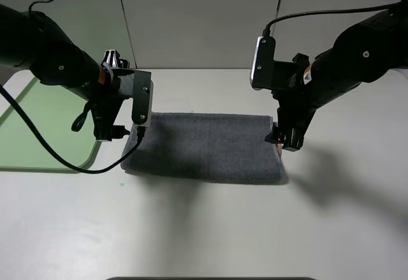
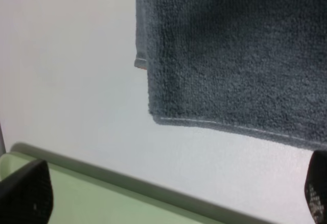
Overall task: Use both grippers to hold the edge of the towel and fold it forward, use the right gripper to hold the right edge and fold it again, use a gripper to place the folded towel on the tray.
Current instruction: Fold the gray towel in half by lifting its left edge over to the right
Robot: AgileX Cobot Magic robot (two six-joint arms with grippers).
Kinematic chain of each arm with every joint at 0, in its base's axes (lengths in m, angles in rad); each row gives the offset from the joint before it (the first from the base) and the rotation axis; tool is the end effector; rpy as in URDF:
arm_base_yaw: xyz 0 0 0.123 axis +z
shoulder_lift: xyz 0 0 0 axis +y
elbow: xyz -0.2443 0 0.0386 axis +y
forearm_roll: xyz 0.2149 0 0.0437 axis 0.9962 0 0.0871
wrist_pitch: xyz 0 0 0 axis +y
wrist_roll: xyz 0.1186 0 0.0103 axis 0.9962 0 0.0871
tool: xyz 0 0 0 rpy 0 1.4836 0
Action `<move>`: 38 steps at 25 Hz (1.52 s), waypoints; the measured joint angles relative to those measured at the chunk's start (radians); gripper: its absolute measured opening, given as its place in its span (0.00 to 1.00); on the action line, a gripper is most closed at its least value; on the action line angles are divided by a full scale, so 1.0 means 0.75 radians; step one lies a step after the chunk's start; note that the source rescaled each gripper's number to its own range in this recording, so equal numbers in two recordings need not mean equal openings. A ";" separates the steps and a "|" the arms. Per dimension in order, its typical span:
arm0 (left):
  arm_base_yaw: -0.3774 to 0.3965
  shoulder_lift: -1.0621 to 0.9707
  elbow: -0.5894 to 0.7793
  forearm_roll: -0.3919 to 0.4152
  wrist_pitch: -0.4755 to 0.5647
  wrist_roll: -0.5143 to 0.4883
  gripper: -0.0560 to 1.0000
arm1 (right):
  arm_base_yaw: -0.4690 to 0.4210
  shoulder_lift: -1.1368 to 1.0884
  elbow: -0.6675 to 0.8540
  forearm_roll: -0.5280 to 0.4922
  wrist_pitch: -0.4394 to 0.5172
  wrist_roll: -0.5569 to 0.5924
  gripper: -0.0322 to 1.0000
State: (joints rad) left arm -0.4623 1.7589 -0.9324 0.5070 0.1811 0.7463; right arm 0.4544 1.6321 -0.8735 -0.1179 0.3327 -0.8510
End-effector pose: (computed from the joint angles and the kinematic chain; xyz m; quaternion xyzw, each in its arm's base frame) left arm 0.3047 -0.1401 0.1345 0.7017 0.6302 0.1642 0.2890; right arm 0.2748 0.1291 0.1481 -0.6203 0.7322 -0.0884 0.2669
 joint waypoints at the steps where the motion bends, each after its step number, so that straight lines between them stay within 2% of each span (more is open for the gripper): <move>1: 0.000 0.000 0.000 0.000 0.000 0.000 1.00 | 0.000 0.000 0.000 -0.006 -0.002 0.000 1.00; 23: 0.000 0.000 0.000 0.000 -0.012 0.000 1.00 | 0.000 0.000 0.000 -0.016 -0.015 0.025 1.00; 27: 0.000 0.000 0.000 0.000 -0.013 0.000 1.00 | 0.000 -0.044 0.000 -0.022 0.050 0.153 1.00; 33: 0.000 0.000 0.000 0.000 -0.013 0.000 1.00 | 0.000 -0.228 0.001 -0.040 0.160 0.511 1.00; 38: 0.000 0.000 0.000 0.000 -0.013 0.000 1.00 | 0.000 -0.420 0.001 -0.058 0.346 0.720 1.00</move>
State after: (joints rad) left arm -0.4623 1.7589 -0.9324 0.5070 0.1711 0.7463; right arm 0.4544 1.3172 -0.8726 -0.1612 0.5924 -0.3110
